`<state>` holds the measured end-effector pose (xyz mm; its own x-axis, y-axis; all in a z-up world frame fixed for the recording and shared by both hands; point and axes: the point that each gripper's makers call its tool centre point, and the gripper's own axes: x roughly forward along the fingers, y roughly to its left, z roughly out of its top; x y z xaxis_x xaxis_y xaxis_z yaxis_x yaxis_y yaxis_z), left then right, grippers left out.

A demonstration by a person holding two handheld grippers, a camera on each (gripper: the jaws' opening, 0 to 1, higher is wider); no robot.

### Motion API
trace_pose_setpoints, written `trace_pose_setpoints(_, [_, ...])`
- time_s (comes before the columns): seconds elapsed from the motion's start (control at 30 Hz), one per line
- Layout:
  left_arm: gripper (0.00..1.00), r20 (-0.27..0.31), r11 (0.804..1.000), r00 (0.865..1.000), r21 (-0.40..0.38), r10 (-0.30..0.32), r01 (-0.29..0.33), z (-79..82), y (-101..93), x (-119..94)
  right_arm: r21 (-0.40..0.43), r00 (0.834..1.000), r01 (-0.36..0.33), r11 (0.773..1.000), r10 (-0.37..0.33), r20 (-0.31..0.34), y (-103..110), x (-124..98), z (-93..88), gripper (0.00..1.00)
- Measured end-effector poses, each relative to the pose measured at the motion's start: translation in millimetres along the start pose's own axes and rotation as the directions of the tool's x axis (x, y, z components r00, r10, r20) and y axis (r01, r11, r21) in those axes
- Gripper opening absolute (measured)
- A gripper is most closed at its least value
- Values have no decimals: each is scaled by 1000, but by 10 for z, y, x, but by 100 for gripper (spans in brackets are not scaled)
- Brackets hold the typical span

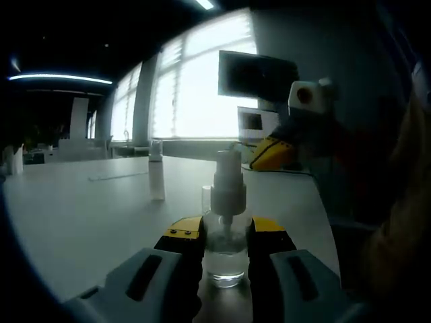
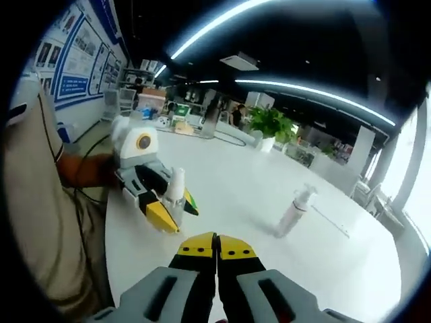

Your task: Clamp pump bottle remove cover press pump head put on cover

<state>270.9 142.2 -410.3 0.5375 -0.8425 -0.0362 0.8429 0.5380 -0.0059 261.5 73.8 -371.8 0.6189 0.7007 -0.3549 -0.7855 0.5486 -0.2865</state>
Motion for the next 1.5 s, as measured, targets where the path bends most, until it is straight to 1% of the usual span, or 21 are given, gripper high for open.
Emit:
trace_pose_setpoints(0.07, [16,0,1000,1000,0,0,0,1,0,0,21,1000,21,1000,-21,20,-24,-11,-5,0])
trace_pose_setpoints(0.27, [16,0,1000,1000,0,1,-1,1,0,1,88,998,43,995,-48,52,-53,-32,-83,0])
trace_pose_setpoints(0.53, [16,0,1000,1000,-1,3,-3,-2,12,3,144,995,49,988,-61,76,-53,-46,-188,0])
trace_pose_setpoints(0.6, [16,1,1000,1000,0,3,-3,-2,10,3,174,993,51,983,-69,94,-52,-45,-203,0])
trace_pose_setpoints(0.73, [16,0,1000,1000,-1,3,-3,-4,14,2,196,991,44,980,-67,112,-17,-3,-237,0])
trace_pose_setpoints(0.8, [16,0,1000,1000,-1,2,-2,-3,13,2,206,992,42,978,-65,108,5,23,-290,0])
trace_pose_setpoints(0.83, [16,1,1000,1000,-1,2,-2,-3,12,2,207,990,48,977,-74,118,-2,23,-289,0])
trace_pose_setpoints(0.9, [16,1,1000,1000,-1,2,-2,-2,9,3,222,988,34,974,-67,141,14,22,-279,0])
trace_pose_setpoints(1.07, [16,0,1000,1000,-2,2,-2,1,-1,4,242,982,45,969,-87,169,-25,8,-294,0])
trace_pose_setpoints(1.13, [16,0,1000,1000,-2,2,-2,2,-4,4,248,981,41,968,-86,172,-23,7,-297,0])
trace_pose_setpoints(1.3, [16,0,1000,1000,-2,2,-2,1,0,6,265,977,58,962,-109,181,-53,13,-336,0])
trace_pose_setpoints(1.5, [16,0,1000,1000,-2,2,-2,0,7,5,288,977,52,956,-108,183,-18,29,-400,0])
